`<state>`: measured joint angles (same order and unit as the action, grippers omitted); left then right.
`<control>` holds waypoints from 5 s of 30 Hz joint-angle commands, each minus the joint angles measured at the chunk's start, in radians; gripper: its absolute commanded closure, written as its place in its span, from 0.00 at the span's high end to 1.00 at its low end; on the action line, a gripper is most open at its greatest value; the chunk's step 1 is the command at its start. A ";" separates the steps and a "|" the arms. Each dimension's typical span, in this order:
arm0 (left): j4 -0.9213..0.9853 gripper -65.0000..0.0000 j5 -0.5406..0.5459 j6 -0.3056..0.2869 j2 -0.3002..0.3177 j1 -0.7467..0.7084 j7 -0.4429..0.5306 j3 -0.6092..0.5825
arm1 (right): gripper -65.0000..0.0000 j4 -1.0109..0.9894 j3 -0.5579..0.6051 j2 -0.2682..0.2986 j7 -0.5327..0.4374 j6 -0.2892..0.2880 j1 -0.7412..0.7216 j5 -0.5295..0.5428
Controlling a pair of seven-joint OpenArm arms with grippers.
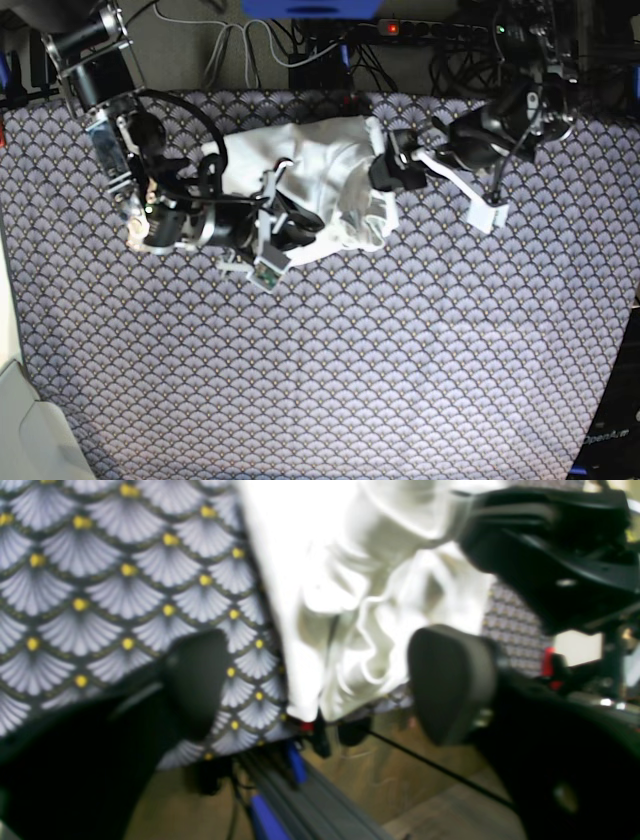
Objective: Fold the T-shirt properly
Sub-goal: 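Regrasp the bundle's edge with the right gripper and tuck it under, then grasp the bundle's sides with both grippers and squeeze them inward, then press the bundle flat with the left gripper while the right gripper withdraws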
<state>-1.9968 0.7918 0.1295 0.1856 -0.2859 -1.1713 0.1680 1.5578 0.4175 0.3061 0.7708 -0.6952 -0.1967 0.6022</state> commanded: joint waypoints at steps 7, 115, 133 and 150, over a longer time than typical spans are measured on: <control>-0.006 0.96 0.165 0.002 0.009 0.001 0.011 0.106 | 0.56 0.019 -0.142 0.026 -0.023 -0.003 0.003 0.017; 0.819 0.00 -0.989 0.003 -0.243 0.732 0.115 -0.921 | 0.57 0.010 -0.541 0.137 -0.026 -0.003 0.127 0.015; 1.138 0.00 -1.531 0.003 -0.335 0.784 0.480 -1.284 | 0.57 0.010 -0.753 0.150 -0.026 -0.003 0.191 0.015; 1.322 0.01 -1.798 0.009 -0.343 0.747 0.634 -1.386 | 0.57 0.010 -0.767 0.150 -0.029 -0.003 0.210 0.015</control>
<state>-0.6907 -1.0279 0.1802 -0.1665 0.4641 -0.5507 -1.2137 1.5524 -0.3420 0.4351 0.7662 -0.6949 0.0280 0.6022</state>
